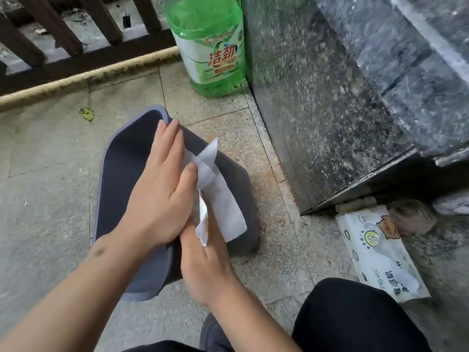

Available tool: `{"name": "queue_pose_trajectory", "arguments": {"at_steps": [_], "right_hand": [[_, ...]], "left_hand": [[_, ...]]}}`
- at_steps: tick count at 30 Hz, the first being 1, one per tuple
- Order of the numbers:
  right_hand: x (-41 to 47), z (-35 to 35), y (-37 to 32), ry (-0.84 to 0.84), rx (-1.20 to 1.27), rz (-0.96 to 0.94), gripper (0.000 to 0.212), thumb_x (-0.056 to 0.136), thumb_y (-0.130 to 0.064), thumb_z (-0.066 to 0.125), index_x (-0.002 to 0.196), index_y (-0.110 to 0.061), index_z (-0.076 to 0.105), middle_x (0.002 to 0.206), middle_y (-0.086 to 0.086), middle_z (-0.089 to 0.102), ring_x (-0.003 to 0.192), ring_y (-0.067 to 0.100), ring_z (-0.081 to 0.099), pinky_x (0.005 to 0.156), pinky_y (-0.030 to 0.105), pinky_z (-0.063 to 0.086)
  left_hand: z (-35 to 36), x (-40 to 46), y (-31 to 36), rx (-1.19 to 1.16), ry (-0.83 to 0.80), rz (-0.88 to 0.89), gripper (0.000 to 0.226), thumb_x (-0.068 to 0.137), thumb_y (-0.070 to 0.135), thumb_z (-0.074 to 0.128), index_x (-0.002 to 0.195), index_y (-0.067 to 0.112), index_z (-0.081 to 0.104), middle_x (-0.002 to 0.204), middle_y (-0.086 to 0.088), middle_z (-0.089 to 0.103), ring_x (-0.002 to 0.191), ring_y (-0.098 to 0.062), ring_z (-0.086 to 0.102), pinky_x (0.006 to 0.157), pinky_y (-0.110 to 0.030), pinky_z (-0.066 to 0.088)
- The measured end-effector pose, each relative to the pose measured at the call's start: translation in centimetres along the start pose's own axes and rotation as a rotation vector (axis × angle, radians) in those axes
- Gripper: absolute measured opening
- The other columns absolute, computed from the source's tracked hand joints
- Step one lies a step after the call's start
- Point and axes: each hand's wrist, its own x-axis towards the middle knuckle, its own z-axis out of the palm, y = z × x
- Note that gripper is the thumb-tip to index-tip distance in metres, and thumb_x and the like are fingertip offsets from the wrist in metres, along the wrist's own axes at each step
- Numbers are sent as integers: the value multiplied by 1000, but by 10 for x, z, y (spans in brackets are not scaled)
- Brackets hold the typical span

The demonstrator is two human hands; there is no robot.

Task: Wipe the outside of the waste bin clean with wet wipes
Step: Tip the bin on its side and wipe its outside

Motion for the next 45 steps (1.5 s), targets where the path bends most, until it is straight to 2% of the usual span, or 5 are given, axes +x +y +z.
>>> {"name": "queue_pose_trajectory", "arguments": {"at_steps": [9,23,26,33,45], "right_hand": [[56,-6,24,-94,-94,35,40,107,-35,32,144,-27,46,142,0,57,136,18,49,111,47,40],[23,-54,72,346,-58,835,40,104,-39,34,140,-24,47,132,-4,52,122,16,49,95,23,25],[-7,-30,50,353,-81,666,21,99,-34,34,108,-28,53,108,-4,62,98,16,57,86,32,44],[10,21,2,32,-140,36,46,101,-24,30,144,-19,45,145,4,52,139,25,43,116,47,31],[95,-25,70,51,-225,231,44,101,-51,24,118,-30,59,115,-5,66,107,8,60,93,39,47]], "left_hand": [[-8,-6,-12,8,35,-49,68,97,42,26,159,14,16,167,16,3,147,11,-10,112,-3,-4],[-11,-7,-11,15,2,-39,73,91,24,36,160,15,13,167,19,-1,149,8,-11,111,-1,-3],[-12,-8,-15,23,17,-36,72,92,25,36,160,16,13,167,20,0,149,8,-10,111,-1,-4],[-16,-12,-21,-113,43,-52,70,95,44,29,159,18,17,165,21,4,148,11,-6,114,-4,-1],[-23,-21,-41,-47,80,-132,71,95,42,38,158,13,21,165,16,8,146,15,-7,112,-2,-2]]}}
